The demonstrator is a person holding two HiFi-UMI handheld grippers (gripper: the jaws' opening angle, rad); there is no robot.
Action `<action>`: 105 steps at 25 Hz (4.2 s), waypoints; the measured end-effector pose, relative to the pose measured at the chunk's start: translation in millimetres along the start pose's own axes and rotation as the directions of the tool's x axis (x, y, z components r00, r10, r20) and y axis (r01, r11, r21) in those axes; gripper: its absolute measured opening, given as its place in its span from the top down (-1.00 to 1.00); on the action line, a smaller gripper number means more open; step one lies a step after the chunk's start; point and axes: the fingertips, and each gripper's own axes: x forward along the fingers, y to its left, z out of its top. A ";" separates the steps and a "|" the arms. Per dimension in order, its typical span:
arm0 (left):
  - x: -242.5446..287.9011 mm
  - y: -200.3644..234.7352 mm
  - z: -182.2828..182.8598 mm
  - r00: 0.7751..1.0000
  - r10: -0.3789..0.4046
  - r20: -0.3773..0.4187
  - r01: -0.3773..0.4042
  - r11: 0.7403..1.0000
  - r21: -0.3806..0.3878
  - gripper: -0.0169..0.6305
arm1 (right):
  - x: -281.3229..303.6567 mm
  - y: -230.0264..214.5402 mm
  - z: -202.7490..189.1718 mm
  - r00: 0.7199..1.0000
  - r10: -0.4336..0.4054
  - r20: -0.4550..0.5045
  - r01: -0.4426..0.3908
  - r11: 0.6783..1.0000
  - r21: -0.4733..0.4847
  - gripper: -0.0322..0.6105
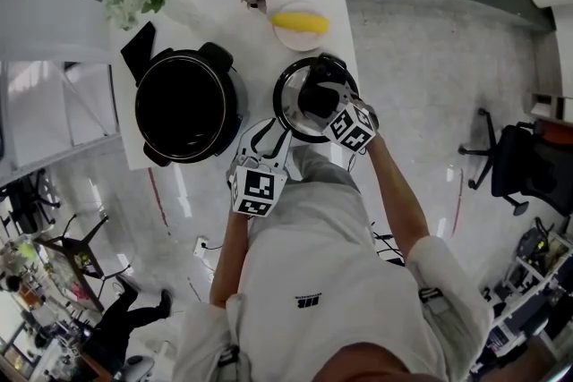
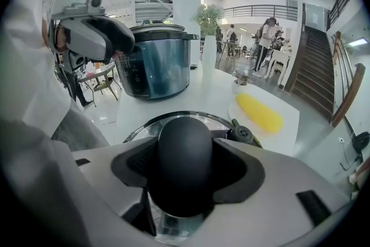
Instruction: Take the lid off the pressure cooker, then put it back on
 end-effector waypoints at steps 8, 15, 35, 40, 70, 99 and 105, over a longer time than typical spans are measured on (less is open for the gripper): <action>2.5 -3.9 2.1 1.000 -0.009 0.002 0.009 1.000 0.009 0.49 | -1.9 -2.5 0.7 0.999 -0.036 0.006 0.036 0.999 -0.020 -0.07; 3.0 -5.4 7.0 1.000 -0.002 0.014 0.002 1.000 0.004 0.49 | -13.9 0.2 2.1 1.000 -0.026 0.003 0.026 1.000 -0.015 -0.24; 2.3 -24.3 16.3 0.997 0.075 0.037 -0.074 0.997 -0.018 0.51 | -109.0 9.2 -9.8 0.981 -0.121 0.151 0.089 0.975 0.204 -0.17; 5.4 -26.4 13.6 0.997 0.070 0.031 -0.069 0.997 -0.018 0.51 | -107.7 7.1 -19.2 0.981 -0.131 0.141 0.098 0.971 0.220 -0.17; 42.4 -14.1 -4.6 0.998 -0.053 -0.037 0.053 0.999 -0.007 0.52 | -10.2 -4.1 -15.7 0.999 -0.006 -0.037 0.008 0.998 0.057 -0.04; 28.7 -2.1 -9.6 0.999 -0.033 -0.042 0.033 0.999 -0.004 0.53 | -7.7 1.8 -10.2 0.998 0.052 -0.035 -0.050 0.997 0.052 0.05; 24.7 -1.4 -8.5 0.999 -0.031 -0.032 0.031 1.000 -0.001 0.53 | -12.1 5.5 -9.4 0.998 0.052 -0.029 -0.050 0.996 0.072 0.05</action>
